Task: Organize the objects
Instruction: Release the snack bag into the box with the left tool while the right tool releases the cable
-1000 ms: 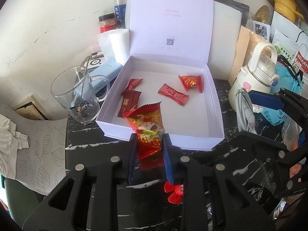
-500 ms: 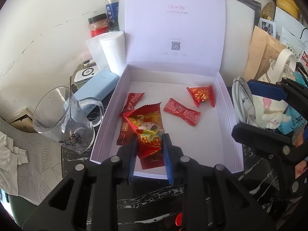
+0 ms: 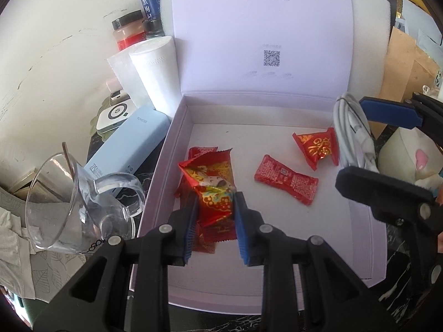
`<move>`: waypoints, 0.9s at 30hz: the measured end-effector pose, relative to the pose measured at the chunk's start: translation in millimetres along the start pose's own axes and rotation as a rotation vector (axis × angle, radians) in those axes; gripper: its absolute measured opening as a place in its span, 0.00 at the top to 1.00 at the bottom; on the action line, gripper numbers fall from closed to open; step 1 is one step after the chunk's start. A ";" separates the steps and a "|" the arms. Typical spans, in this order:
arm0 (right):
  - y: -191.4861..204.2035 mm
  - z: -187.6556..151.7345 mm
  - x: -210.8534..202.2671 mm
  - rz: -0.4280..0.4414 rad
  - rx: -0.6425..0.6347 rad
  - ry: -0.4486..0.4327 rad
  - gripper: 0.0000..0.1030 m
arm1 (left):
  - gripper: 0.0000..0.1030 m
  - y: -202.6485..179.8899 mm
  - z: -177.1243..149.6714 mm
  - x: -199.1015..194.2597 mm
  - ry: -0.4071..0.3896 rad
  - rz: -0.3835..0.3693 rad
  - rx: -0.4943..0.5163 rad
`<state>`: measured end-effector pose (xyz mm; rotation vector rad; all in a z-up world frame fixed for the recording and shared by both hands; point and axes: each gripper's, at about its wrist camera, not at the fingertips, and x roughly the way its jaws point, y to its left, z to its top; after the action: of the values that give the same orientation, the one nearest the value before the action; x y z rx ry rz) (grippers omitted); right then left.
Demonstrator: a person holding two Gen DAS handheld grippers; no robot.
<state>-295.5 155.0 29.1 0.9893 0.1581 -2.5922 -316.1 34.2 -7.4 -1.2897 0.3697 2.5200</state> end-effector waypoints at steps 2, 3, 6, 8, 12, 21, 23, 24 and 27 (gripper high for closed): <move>-1.6 1.8 6.2 -0.003 -0.001 0.007 0.29 | 0.76 0.8 2.7 6.1 0.004 0.002 0.005; -2.3 2.5 8.7 -0.004 -0.001 0.010 0.29 | 0.76 1.2 3.8 8.9 0.007 0.003 0.007; -5.1 3.4 16.9 -0.006 0.006 0.023 0.29 | 0.76 2.5 6.6 17.0 0.014 0.006 0.009; -7.0 3.7 21.2 -0.009 0.010 0.030 0.29 | 0.76 3.5 8.4 21.5 0.018 0.006 0.007; -10.8 4.6 27.2 -0.018 0.018 0.037 0.29 | 0.76 5.7 10.6 28.0 0.027 0.004 0.006; -12.1 6.6 30.7 -0.030 0.014 0.047 0.28 | 0.76 4.8 15.0 25.0 0.020 0.024 0.005; -11.5 6.8 30.1 -0.041 0.013 0.051 0.27 | 0.76 3.5 15.0 21.9 0.020 0.033 0.009; -11.0 6.8 29.6 -0.043 0.013 0.052 0.27 | 0.76 3.7 15.3 20.4 0.020 0.036 0.011; -10.0 7.4 24.6 -0.049 0.012 0.045 0.26 | 0.75 3.4 14.8 13.7 0.018 0.043 0.009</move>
<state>-320.8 155.4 18.0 1.0612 0.1809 -2.6196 -336.0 38.1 -9.9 -1.3151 0.4167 2.5403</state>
